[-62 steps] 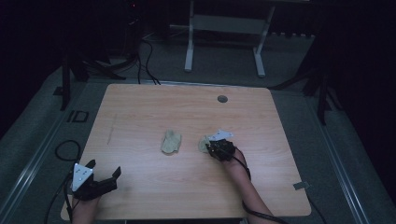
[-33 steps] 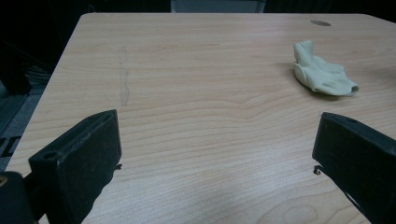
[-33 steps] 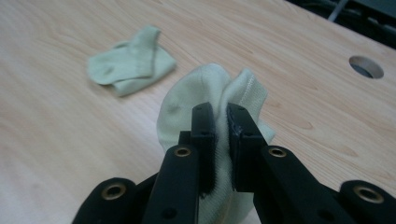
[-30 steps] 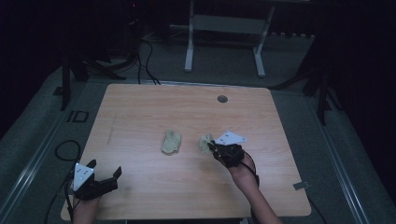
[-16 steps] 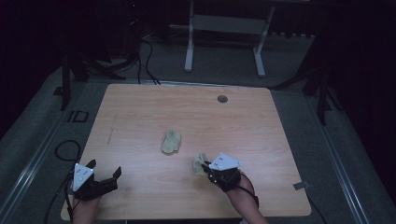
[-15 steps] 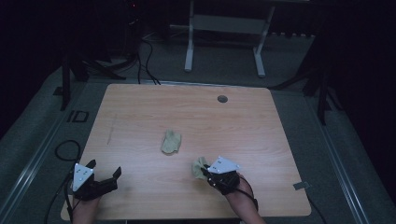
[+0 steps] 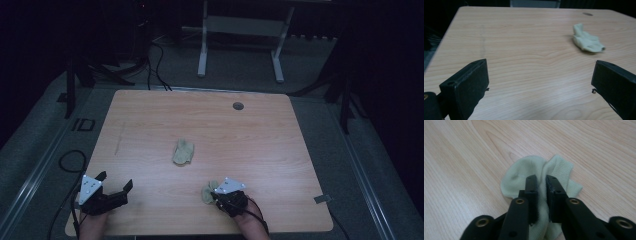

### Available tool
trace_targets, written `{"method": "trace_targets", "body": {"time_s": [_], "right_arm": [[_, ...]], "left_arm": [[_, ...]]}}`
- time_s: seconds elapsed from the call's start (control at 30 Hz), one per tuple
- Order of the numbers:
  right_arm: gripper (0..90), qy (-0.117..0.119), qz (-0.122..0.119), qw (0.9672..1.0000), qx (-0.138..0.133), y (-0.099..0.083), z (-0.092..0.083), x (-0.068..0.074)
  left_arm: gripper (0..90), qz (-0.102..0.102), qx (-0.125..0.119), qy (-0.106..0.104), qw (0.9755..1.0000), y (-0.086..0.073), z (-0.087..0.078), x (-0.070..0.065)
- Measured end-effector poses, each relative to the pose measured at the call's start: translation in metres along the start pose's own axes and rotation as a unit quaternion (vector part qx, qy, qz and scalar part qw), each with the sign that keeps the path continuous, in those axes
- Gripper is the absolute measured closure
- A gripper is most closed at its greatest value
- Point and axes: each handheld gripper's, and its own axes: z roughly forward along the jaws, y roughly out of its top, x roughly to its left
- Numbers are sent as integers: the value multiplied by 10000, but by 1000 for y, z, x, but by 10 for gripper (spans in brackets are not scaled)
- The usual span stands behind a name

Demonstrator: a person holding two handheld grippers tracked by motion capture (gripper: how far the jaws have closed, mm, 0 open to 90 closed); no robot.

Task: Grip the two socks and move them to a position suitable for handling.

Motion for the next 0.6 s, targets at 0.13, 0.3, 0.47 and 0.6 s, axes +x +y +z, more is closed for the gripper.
{"method": "trace_targets", "body": {"time_s": [0.13,0.3,0.47,0.6], "right_arm": [[547,174,4,9998,-116,9,-15,1],[558,53,72,9980,-629,26,-47,-13],[607,40,126,9985,-538,31,-47,-24],[612,67,138,9995,-282,23,-33,-25]], "left_arm": [[13,76,162,-378,9991,4,2,-17],[14,331,775,-1446,9859,15,15,-60],[143,593,1211,-2107,9682,20,27,-97],[204,933,1610,-2604,9474,26,45,-129]]}}
